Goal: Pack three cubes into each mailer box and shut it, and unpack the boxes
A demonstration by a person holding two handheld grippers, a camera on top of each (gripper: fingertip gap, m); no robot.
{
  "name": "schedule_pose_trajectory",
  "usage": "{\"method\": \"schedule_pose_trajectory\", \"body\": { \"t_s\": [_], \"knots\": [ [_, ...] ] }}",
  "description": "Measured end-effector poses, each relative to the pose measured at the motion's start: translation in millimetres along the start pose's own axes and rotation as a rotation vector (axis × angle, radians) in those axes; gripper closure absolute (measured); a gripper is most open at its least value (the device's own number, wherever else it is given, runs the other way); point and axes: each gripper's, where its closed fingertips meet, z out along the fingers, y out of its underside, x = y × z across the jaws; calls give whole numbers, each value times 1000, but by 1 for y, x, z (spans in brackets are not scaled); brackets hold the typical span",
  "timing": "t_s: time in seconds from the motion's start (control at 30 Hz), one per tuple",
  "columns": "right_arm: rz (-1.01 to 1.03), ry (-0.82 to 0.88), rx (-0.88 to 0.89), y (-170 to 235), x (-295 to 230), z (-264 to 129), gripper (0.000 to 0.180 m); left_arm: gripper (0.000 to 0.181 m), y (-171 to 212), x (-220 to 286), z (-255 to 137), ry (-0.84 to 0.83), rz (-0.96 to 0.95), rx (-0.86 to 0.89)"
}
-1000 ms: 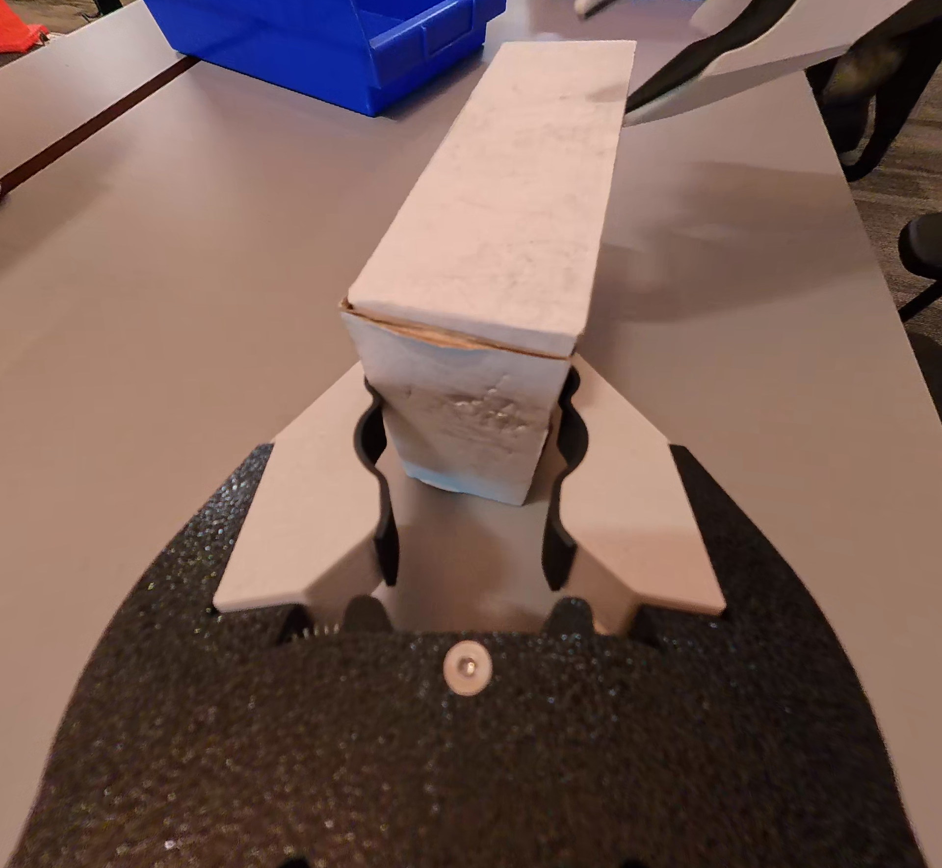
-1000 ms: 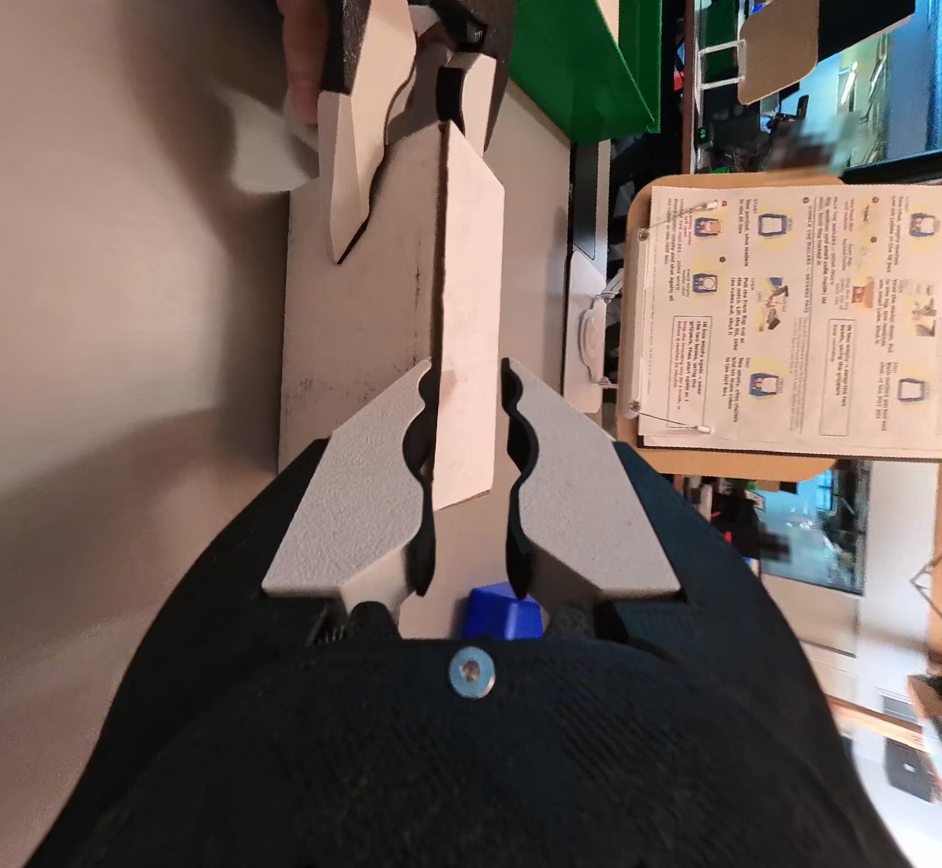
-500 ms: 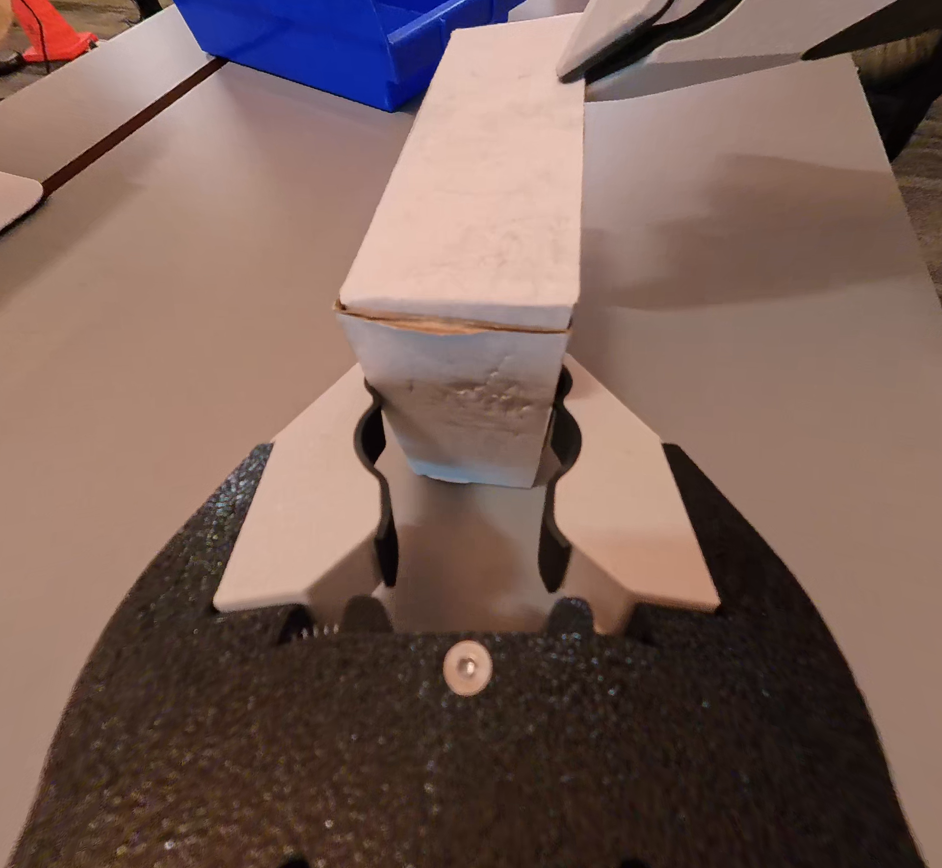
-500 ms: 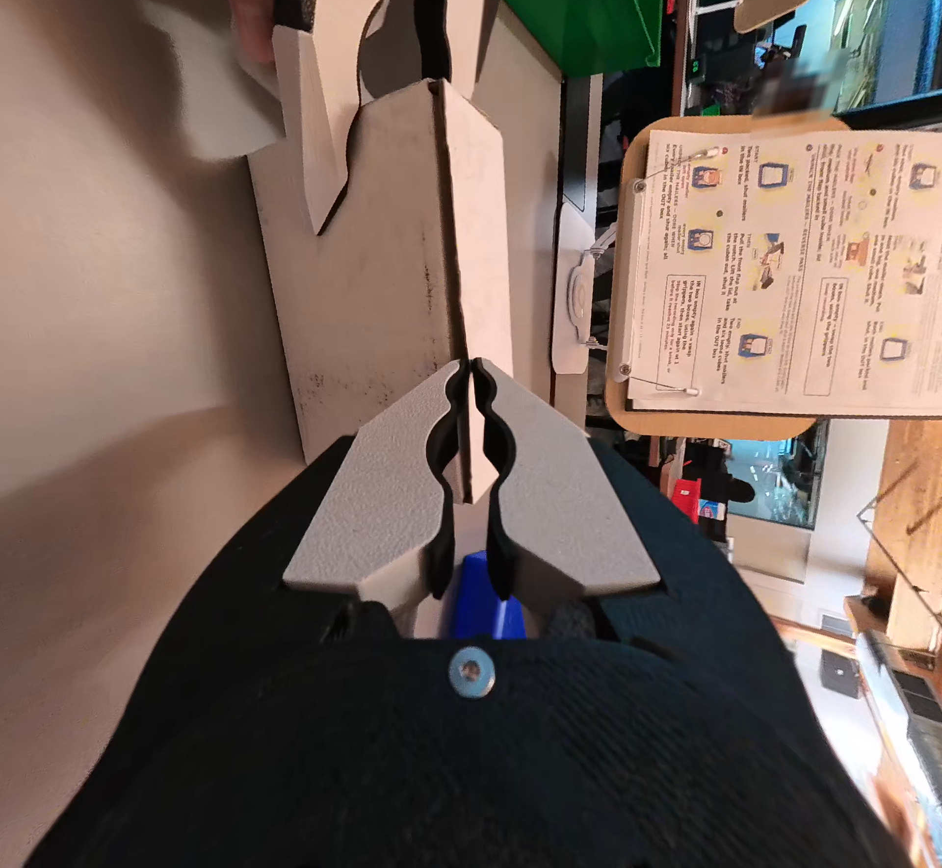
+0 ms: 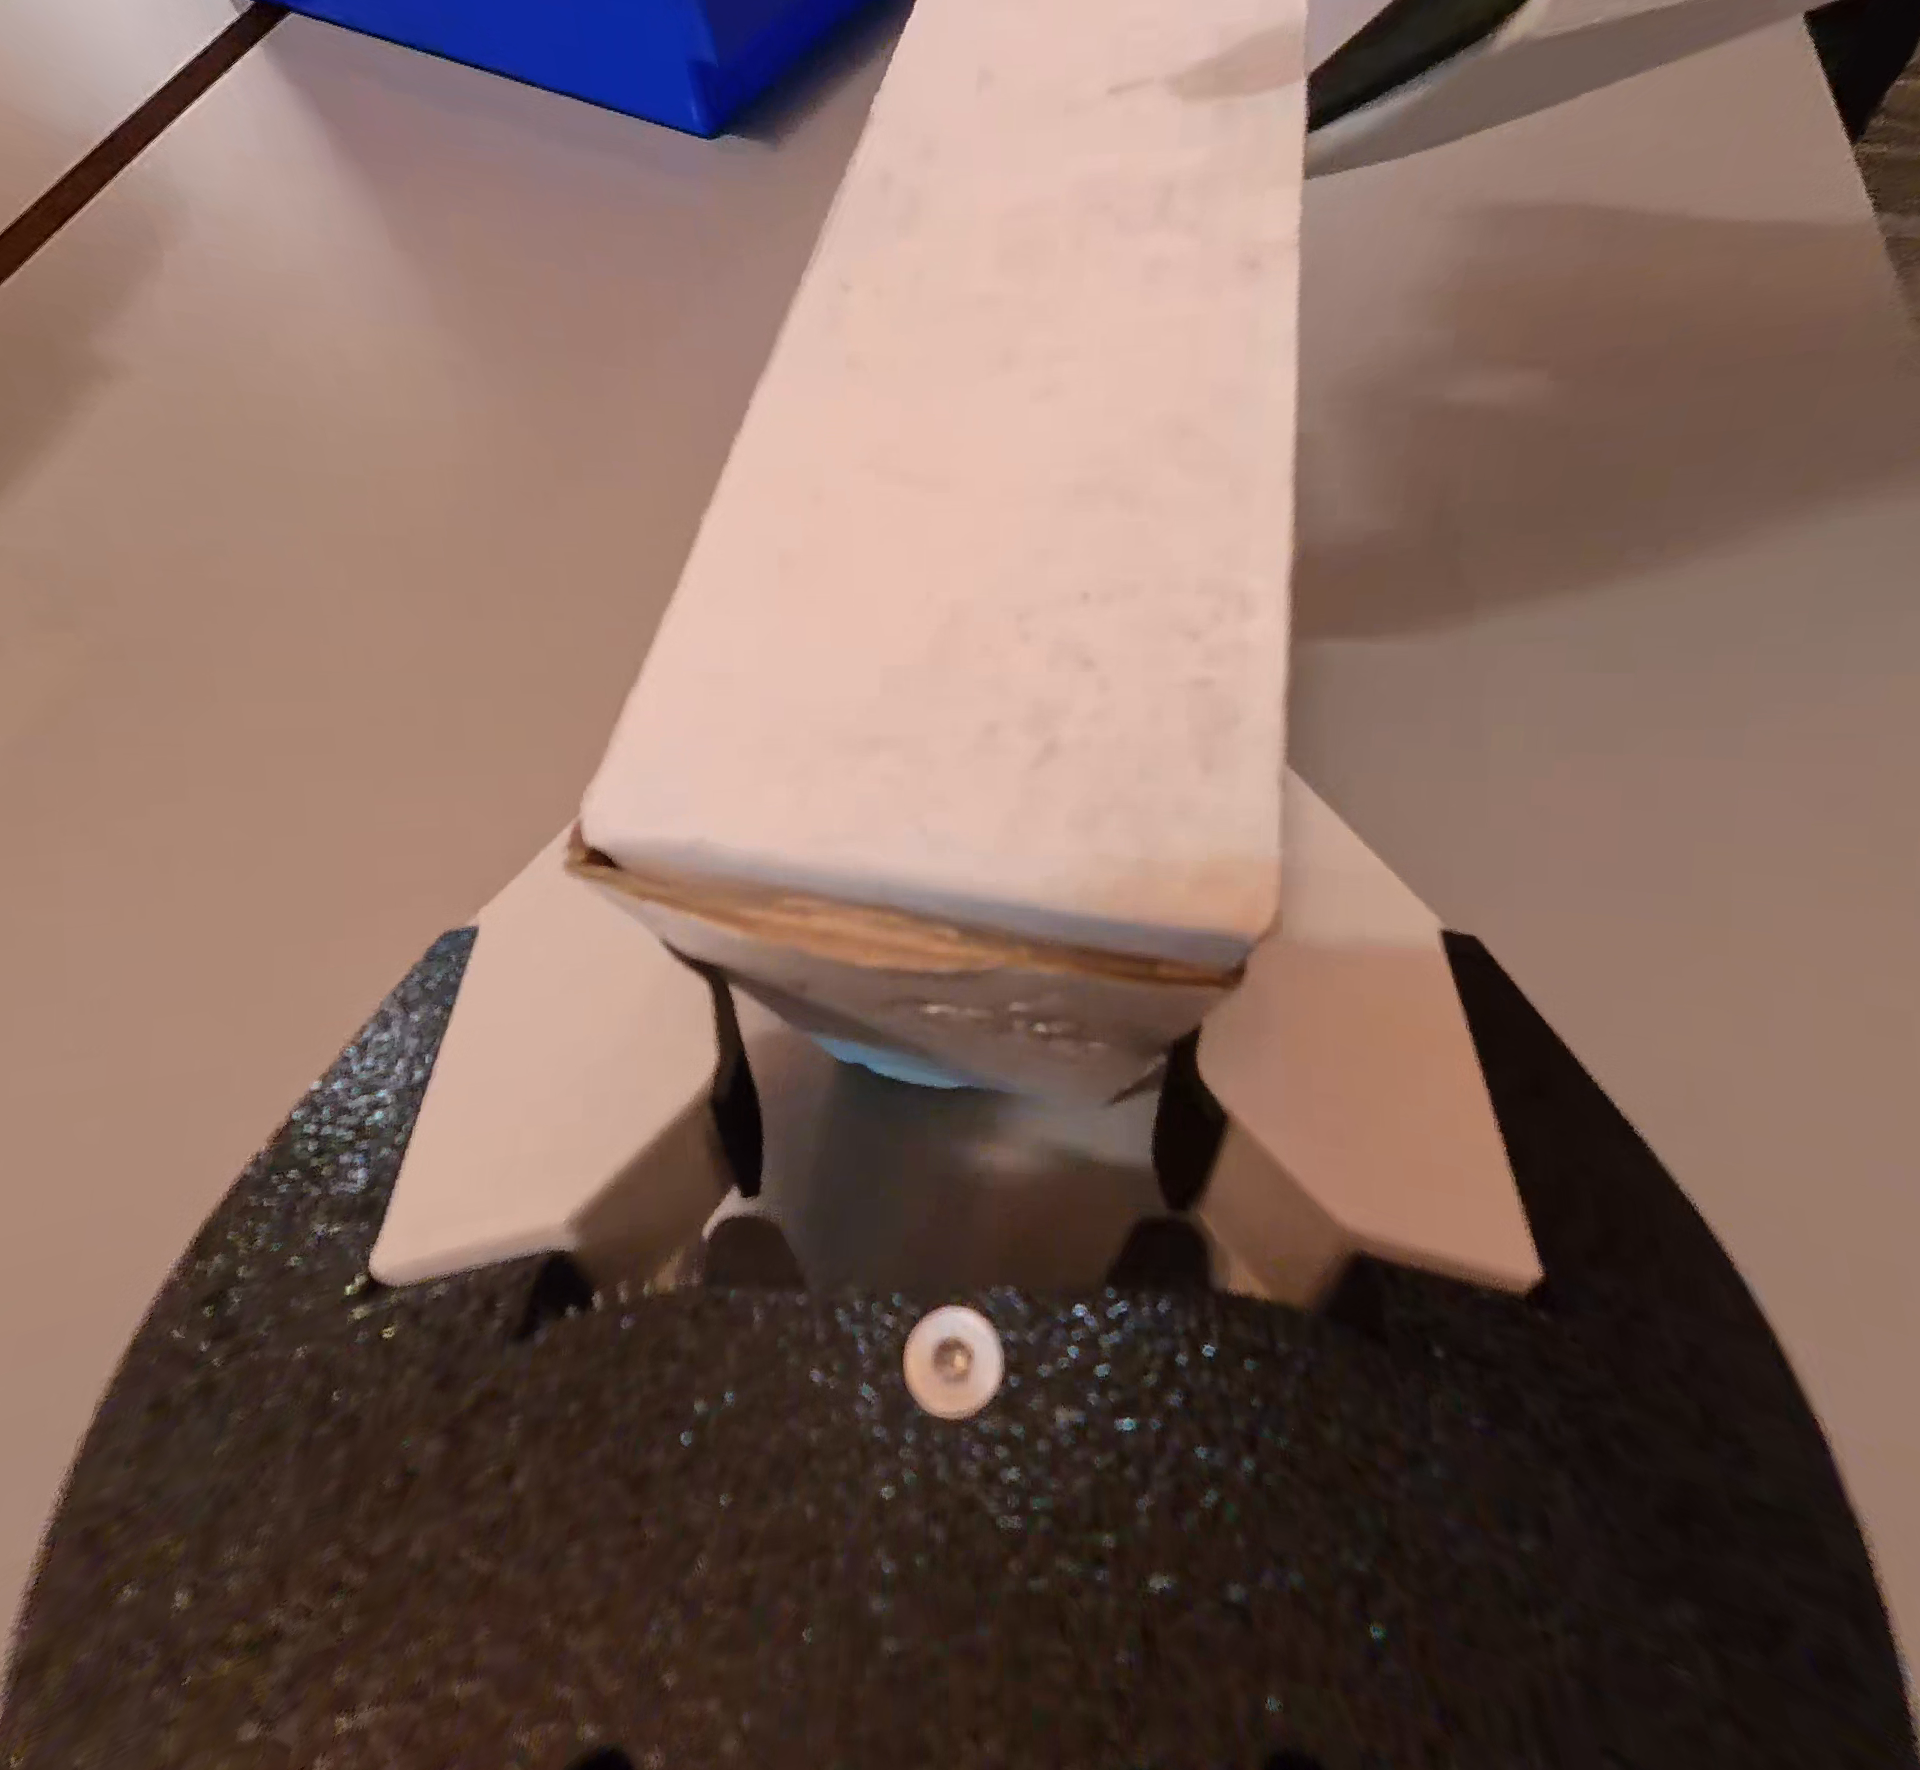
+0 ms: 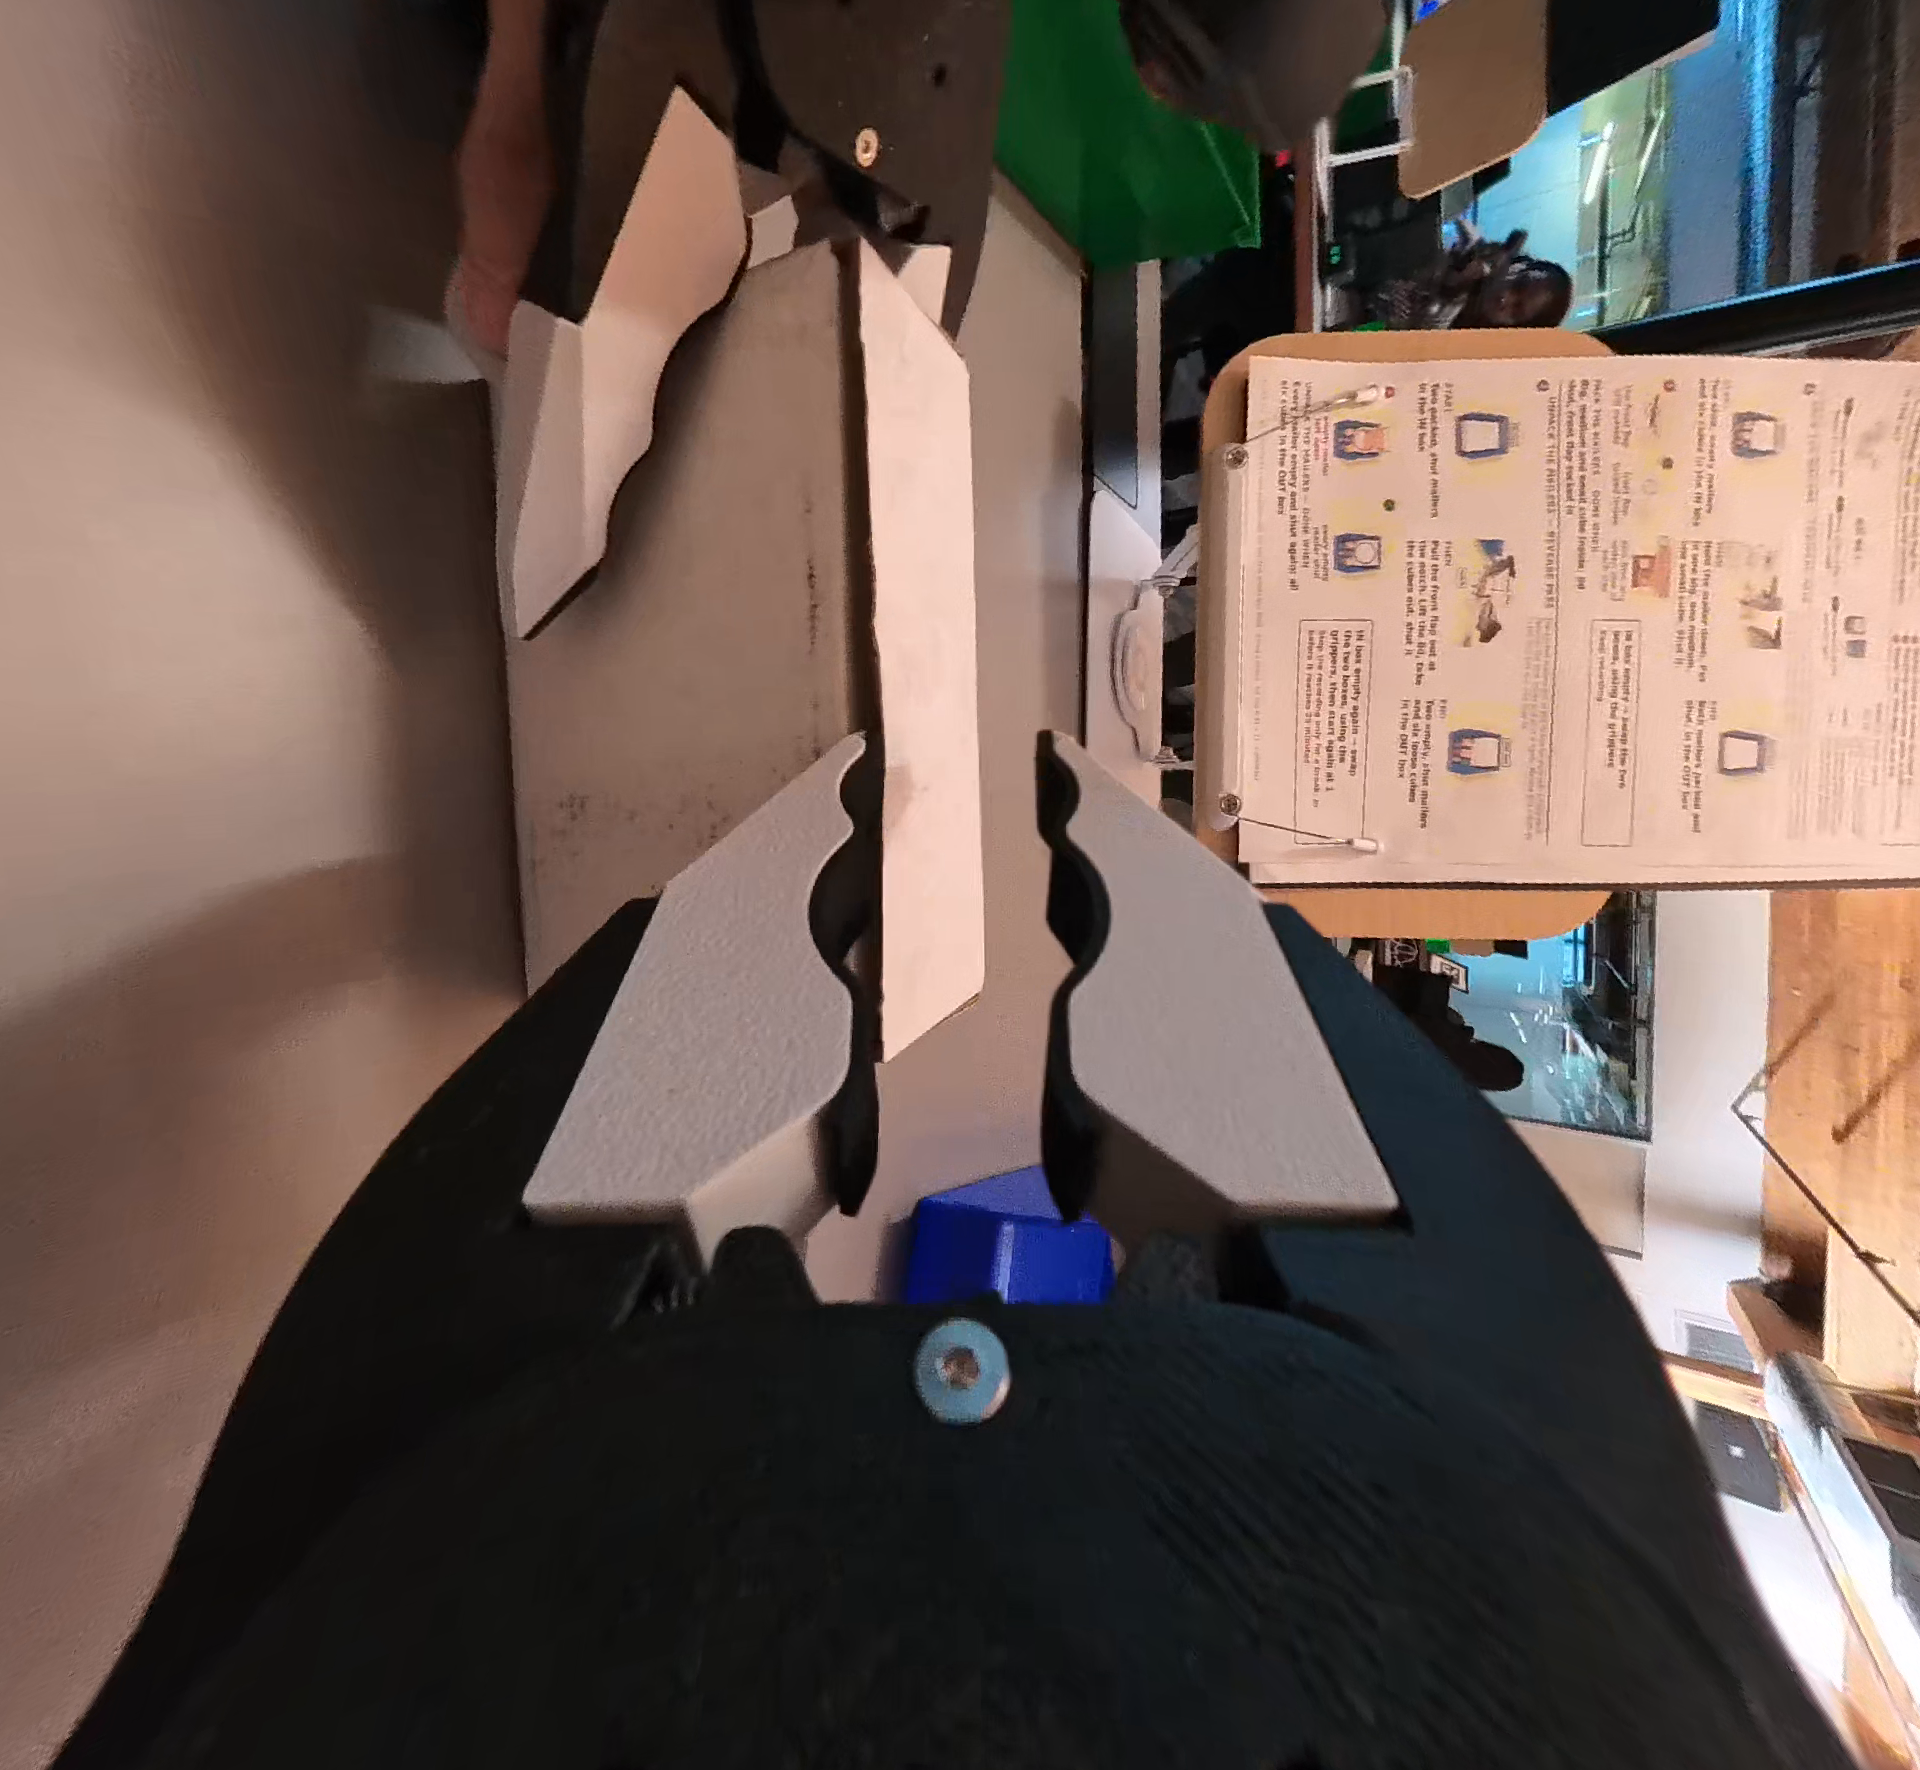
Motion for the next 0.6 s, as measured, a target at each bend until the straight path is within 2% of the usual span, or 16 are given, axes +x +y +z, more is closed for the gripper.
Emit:
{"method": "schedule_pose_trajectory", "body": {
  "t_s": [0.2, 0.27, 0.37, 0.47, 0.6],
  "knots": [
    [-13, -7, 15, 0, 2, 0, 147, 91, 2, -2, 0, -28, 18, -13],
    [-32, 3, 7, -4, 0, 2, 165, 92, 5, -4, -2, -37, 21, -26],
    [19, 53, 51, -14, 8, 3, 177, 95, 10, -6, -3, -52, 27, -49],
    [74, 76, 44, -19, 16, 7, 178, 96, 14, -10, 0, -62, 15, -83],
    [96, 15, -19, -12, 14, 7, 177, 94, 8, -10, 3, -59, -2, -59]
  ]
}}
